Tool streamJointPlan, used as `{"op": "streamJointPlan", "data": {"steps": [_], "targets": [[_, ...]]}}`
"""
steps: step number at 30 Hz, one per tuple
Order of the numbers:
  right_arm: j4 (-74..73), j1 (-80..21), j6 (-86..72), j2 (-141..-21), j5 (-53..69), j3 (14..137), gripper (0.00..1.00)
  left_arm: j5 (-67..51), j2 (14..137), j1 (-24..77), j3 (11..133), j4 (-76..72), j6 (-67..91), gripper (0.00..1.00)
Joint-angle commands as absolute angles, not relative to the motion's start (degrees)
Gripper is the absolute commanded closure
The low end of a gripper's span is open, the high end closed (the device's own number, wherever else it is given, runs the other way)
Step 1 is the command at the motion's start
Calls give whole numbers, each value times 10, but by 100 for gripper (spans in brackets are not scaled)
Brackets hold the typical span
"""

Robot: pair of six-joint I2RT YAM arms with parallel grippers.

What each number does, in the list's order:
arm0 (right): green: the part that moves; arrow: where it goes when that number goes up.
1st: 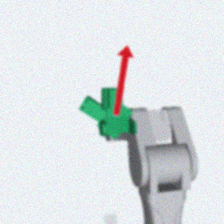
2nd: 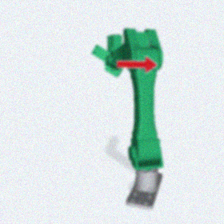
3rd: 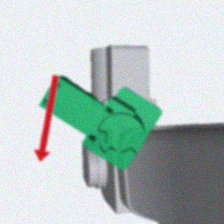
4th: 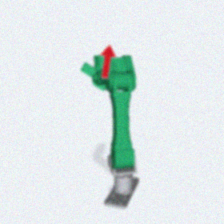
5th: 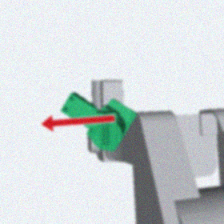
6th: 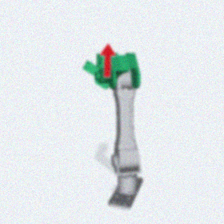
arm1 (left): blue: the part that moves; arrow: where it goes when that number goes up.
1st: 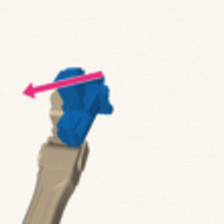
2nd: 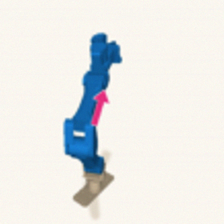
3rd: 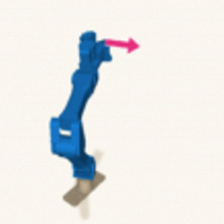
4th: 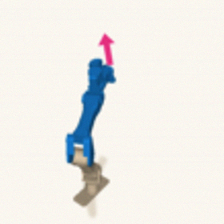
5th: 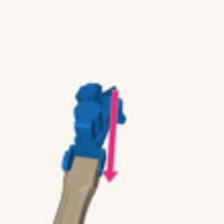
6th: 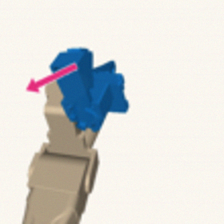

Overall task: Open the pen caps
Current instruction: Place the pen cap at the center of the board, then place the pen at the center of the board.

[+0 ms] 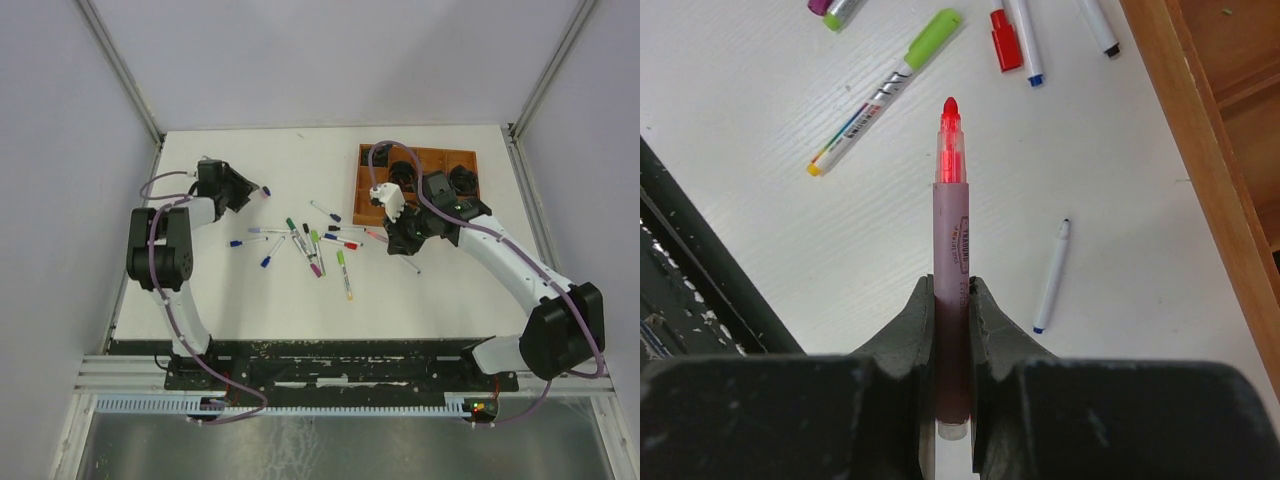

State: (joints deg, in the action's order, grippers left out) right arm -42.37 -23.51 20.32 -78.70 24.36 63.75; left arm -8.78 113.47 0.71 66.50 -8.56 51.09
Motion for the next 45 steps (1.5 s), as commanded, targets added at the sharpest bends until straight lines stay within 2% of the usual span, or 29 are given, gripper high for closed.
{"op": "streamJointPlan", "data": {"steps": [1,4,8,13,14,20,23,32,45], "targets": [[-440,-233,220,-814,184,668,98,-79,1024,8,630,-108,473,42],[-469,-226,223,-845,131,687,98,-101,949,10,575,-146,471,42],[-507,-194,217,-854,121,702,99,-131,831,14,465,-208,472,39],[-472,-176,233,-828,76,629,96,-168,687,14,333,-277,508,13],[-465,-169,235,-833,73,625,96,-179,668,14,313,-287,515,12],[-475,-152,216,-874,119,640,98,-250,574,18,239,-296,551,13],[-482,-152,195,-892,180,631,98,-228,483,33,183,-262,549,14],[-500,-158,169,-909,242,633,98,-219,349,34,130,-209,563,14],[-445,-197,149,-964,124,615,95,-230,308,33,105,-205,590,14]]}}
